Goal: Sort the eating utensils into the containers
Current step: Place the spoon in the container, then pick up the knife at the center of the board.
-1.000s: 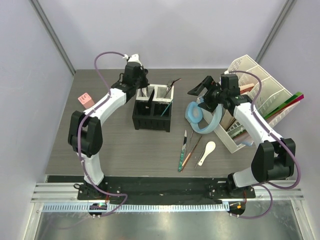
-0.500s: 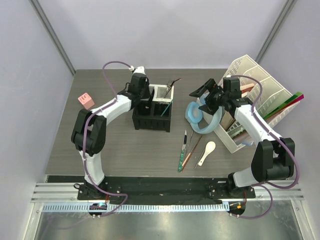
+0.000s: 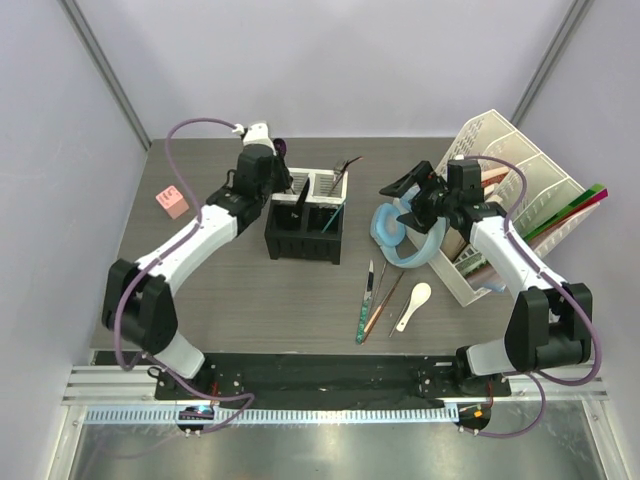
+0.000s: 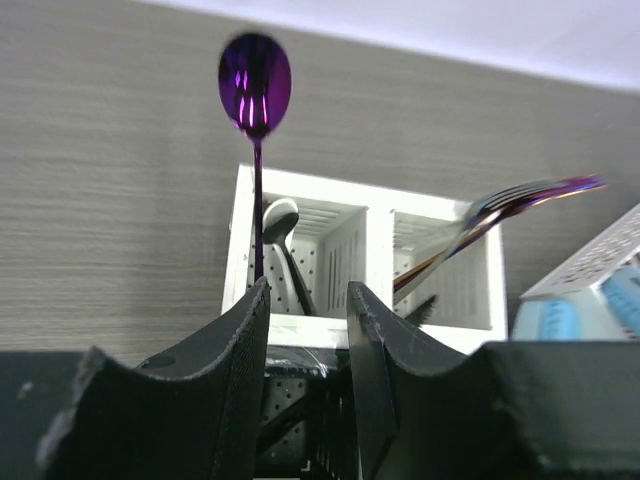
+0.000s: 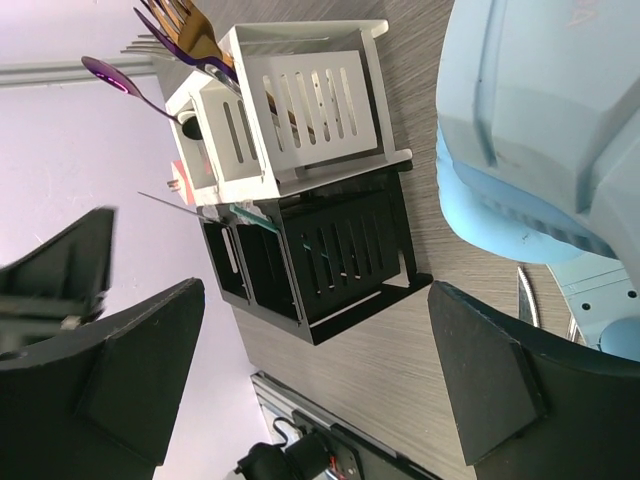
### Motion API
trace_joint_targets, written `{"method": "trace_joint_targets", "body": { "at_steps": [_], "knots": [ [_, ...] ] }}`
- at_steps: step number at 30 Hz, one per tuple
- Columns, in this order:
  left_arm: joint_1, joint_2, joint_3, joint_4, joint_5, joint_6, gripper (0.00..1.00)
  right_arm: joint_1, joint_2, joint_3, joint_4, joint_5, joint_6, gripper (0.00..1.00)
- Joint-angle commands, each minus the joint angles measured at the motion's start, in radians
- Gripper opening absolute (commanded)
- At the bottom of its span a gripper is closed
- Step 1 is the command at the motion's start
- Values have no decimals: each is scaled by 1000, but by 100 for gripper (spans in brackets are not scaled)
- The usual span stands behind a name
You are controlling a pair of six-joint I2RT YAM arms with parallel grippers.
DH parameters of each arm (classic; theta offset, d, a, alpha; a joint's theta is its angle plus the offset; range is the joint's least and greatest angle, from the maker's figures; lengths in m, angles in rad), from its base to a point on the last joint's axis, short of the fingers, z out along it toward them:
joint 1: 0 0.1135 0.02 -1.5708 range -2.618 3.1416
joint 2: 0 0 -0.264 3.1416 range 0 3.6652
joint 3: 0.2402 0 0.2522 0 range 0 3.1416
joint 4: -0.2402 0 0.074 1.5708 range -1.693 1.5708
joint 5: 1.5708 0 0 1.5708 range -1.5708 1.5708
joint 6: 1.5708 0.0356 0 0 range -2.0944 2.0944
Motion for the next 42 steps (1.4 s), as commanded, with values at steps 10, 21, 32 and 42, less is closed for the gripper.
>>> {"method": "trace_joint_targets", "body": {
  "at_steps": [10,21,32,42],
  "knots": [
    [-181,-343,-208,-262,115,77,33,92,6,244,-81,133,-95,100],
    [-330,51,-170,-343,492,54,33,152,-21,224,-63,162,-36,100],
    [-411,355,103,-472,607,134,37,145,-72,169,-69,189,-44,100],
    [-470,272,22,-474,551,126,38,146,-4,198,-71,178,-21,100]
  ]
}}
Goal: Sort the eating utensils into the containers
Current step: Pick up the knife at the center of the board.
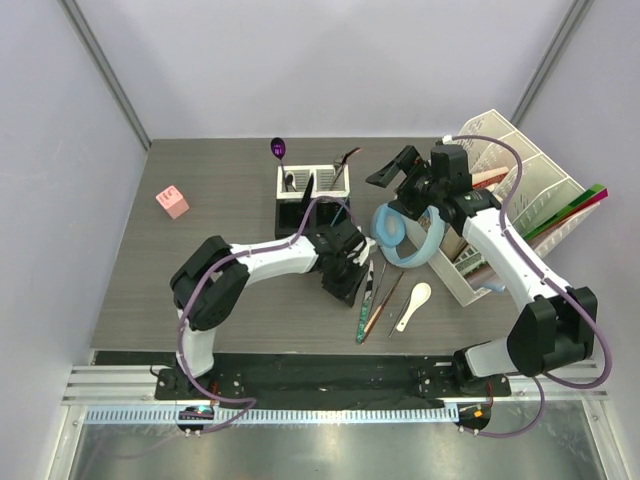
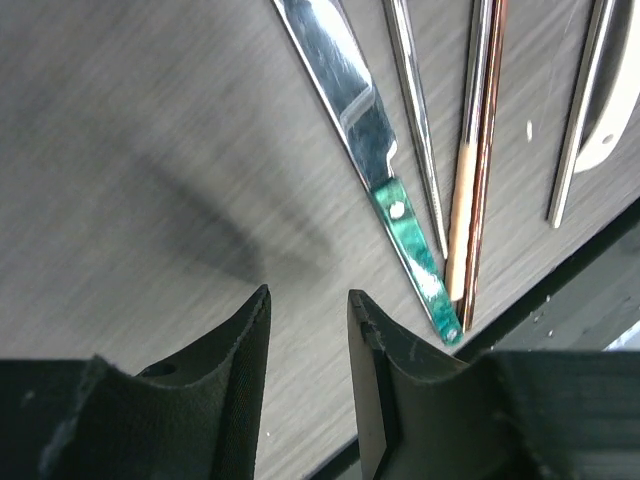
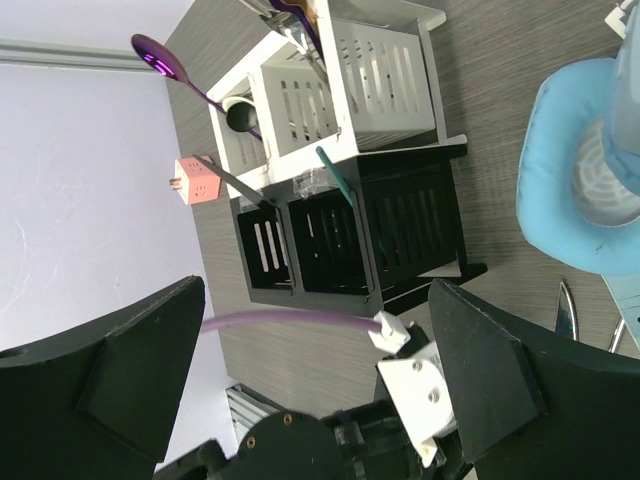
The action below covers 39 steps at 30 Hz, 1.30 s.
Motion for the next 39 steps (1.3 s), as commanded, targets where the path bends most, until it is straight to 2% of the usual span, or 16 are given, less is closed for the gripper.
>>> {"method": "trace_joint_targets", "body": {
  "at_steps": [1,9,17,23,27,33,39],
  "knots": [
    [-35,-65,-18,-21,-9,16,37,2,15,29,28,12,11,100],
    [-63,-42,42,-42,-8,19,38,14,19,5,42,1,12,100],
    [-66,47,151,-77,4,21,38,9,-19,-20,39,-5,-1,100],
    [-81,168,284,-166,-23,31,38,-55,-77,-46,8,11,-23,100],
    [-81,222,320,-212,-40,22,38,-90,-103,-80,8,-6,-24,100],
    [-81,233,304,-255,-60,11,37,-93,-97,-80,-1,11,-21,100],
    [-81,198,212,-251,-80,-9,36,-93,-73,-51,-9,14,-21,100]
  ]
}}
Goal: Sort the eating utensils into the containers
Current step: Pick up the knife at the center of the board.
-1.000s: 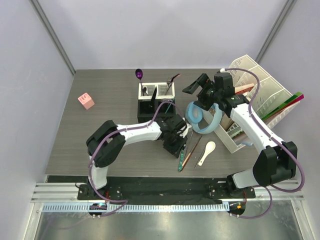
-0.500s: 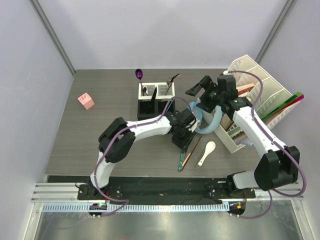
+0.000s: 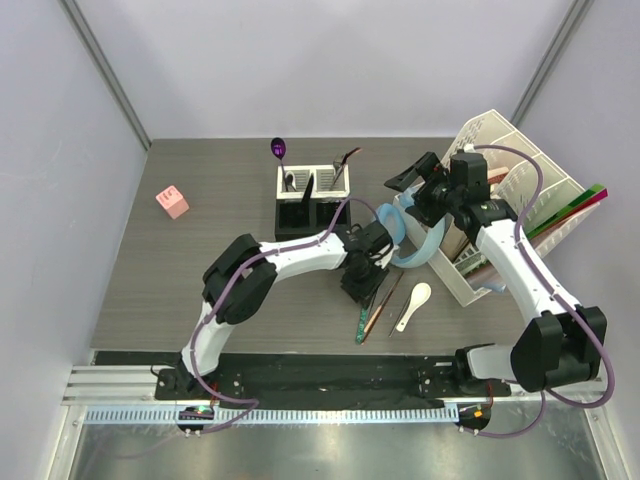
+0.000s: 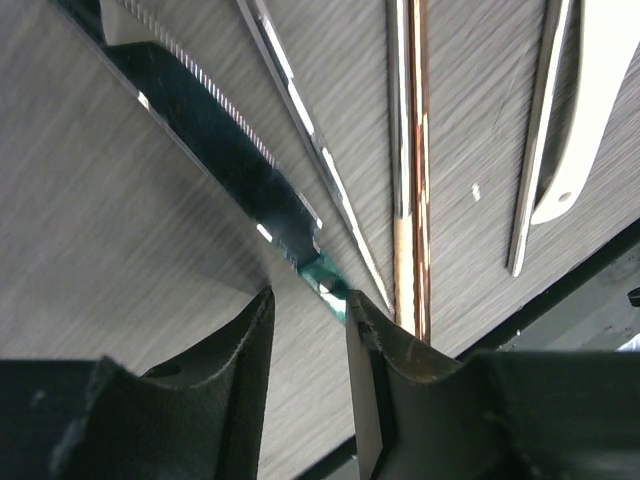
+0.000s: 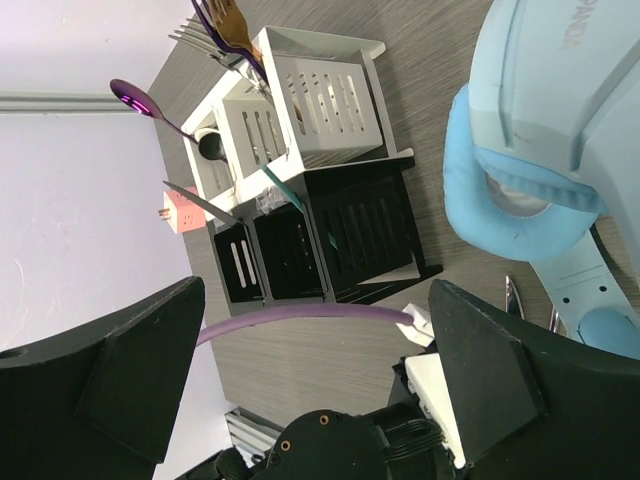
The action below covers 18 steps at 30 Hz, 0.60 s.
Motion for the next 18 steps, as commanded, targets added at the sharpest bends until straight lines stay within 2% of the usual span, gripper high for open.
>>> {"method": "trace_joint_targets", "body": {
  "at_steps": [1,11,18],
  "knots": [
    [-4,-2,-85,-72,-46,-16,35,4,11,40,10,12,-13,100],
    [-6,-61,-141,-32,-58,-10,34,4,8,46,8,17,-3,100],
    [-7,-26,-47,-62,-48,14,34,4,-5,51,5,21,-6,100]
  ]
}}
